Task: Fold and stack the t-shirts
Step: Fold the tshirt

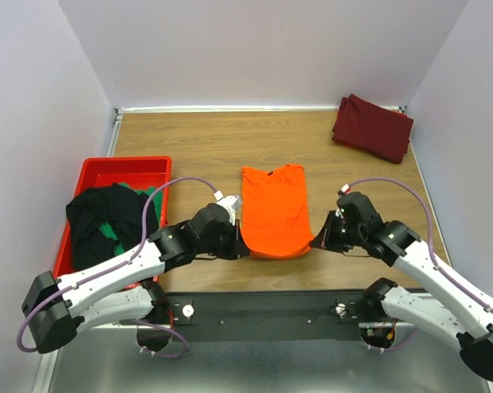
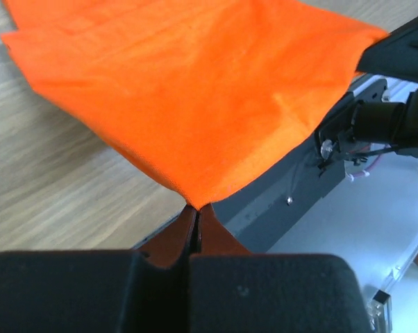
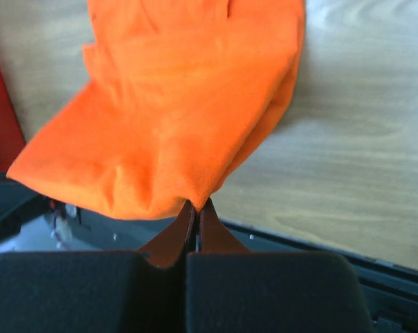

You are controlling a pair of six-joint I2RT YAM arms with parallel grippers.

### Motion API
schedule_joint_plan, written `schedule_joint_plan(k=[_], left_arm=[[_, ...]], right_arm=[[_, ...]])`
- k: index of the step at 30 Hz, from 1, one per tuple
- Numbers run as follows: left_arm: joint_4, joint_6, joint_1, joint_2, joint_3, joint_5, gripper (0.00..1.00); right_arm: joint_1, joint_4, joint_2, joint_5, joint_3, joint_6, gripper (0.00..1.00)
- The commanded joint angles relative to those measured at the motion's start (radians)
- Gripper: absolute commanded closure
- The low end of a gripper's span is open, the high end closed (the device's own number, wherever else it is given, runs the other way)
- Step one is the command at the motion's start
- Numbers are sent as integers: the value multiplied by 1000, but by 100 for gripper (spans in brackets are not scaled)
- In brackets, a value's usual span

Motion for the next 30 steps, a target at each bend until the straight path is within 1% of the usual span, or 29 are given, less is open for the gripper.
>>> schedule_joint_plan(k=[1,4,7,9,11,18,24,27,30], left_arm=[[21,84,62,44,64,13,100],[35,165,160,76,102,74,100],[31,248,241,123,144,92,100],[39,294,283,166,194,115,100],[50,314,301,198,219,138,100],[117,342,374,353,319,184,100],[159,345,427,471,417,209,100],[185,341,464,571,474,220,100],[200,333,484,631,530,230,100]], right_arm=[[5,-9,75,170,118,-24,100],[5,-6,159,235,176,-47,100],[4,23,248,269,247,-76,100],[4,48,311,289,296,-90,100],[4,78,348,295,322,-97,100],[-29,161,517,312,429,-139,100],[-130,232,633,229,497,-176,100],[-171,257,702,198,537,-209,100],[-210,287,758,174,578,-222,100]])
